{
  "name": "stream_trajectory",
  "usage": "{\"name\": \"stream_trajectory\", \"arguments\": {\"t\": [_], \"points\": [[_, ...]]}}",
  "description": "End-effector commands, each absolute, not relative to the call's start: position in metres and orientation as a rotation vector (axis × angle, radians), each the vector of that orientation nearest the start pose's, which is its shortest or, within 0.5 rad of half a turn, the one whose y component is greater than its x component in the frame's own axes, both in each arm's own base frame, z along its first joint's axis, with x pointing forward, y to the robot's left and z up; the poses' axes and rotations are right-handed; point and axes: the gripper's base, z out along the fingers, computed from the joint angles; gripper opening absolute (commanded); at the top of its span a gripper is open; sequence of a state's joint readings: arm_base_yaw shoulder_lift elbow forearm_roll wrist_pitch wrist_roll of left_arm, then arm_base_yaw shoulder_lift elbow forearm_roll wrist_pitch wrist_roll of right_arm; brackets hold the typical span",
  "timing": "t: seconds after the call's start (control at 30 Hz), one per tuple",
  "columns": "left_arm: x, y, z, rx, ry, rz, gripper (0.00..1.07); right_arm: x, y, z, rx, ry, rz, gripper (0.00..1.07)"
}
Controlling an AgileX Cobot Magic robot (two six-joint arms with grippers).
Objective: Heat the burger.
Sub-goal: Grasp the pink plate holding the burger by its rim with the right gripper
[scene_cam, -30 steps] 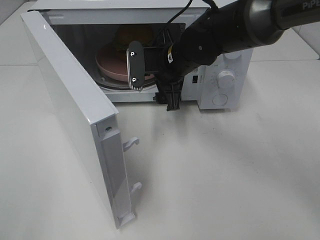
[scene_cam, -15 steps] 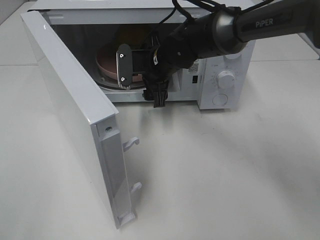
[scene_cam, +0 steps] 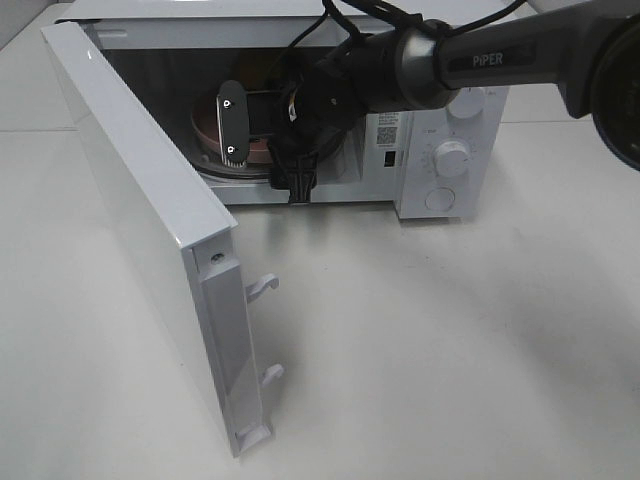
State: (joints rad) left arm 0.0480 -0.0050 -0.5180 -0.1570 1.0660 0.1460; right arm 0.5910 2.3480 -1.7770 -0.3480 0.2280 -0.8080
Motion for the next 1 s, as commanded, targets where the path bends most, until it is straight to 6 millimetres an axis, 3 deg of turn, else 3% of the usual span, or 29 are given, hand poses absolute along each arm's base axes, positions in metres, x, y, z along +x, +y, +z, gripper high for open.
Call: {"name": "stream_trajectory", "arguments": {"t": [0.03,0.3,0.37,0.4,0.43,0.47,0.53,0.57,0.6,0.63,0.67,0.77,1.0], "points": [[-0.008,-0.014,0.282,0.1,2.016,-0.076,1.0,0.447,0.289,0.139,-1.695,1.502,-0.372,0.77],[-0.008,-0.014,0.282,0.1,2.016,-0.076,1.0,0.446,0.288,0.138,-1.697,1.529,-0.364,0.7],[-0.008,-0.014,0.282,0.1,2.016,-0.076,1.0,0.445,0.289,0.138,-1.694,1.542,-0.353,0.58],[-0.008,-0.014,0.282,0.1,2.016,-0.076,1.0,0.445,0.289,0.138,-1.694,1.542,-0.353,0.58],[-0.008,-0.014,0.282,0.1,2.016,-0.076,1.0,0.444,0.289,0.139,-1.682,1.55,-0.343,0.49],[-0.008,-0.014,0.282,0.1,2.016,-0.076,1.0,0.444,0.289,0.139,-1.682,1.55,-0.343,0.49],[-0.008,-0.014,0.282,0.1,2.016,-0.076,1.0,0.44,0.293,0.142,-1.662,1.582,-0.306,0.32],[-0.008,-0.014,0.282,0.1,2.016,-0.076,1.0,0.44,0.293,0.142,-1.662,1.582,-0.306,0.32],[-0.008,-0.014,0.282,0.1,2.016,-0.076,1.0,0.439,0.293,0.143,-1.665,1.584,-0.306,0.2],[-0.008,-0.014,0.282,0.1,2.016,-0.076,1.0,0.439,0.293,0.143,-1.665,1.584,-0.306,0.2],[-0.008,-0.014,0.282,0.1,2.016,-0.076,1.0,0.439,0.293,0.147,-1.658,1.588,-0.304,0.11],[-0.008,-0.014,0.282,0.1,2.016,-0.076,1.0,0.435,0.296,0.152,-1.648,1.601,-0.282,0.0],[-0.008,-0.014,0.282,0.1,2.016,-0.076,1.0,0.432,0.295,0.168,-1.609,1.622,-0.255,0.0]]}}
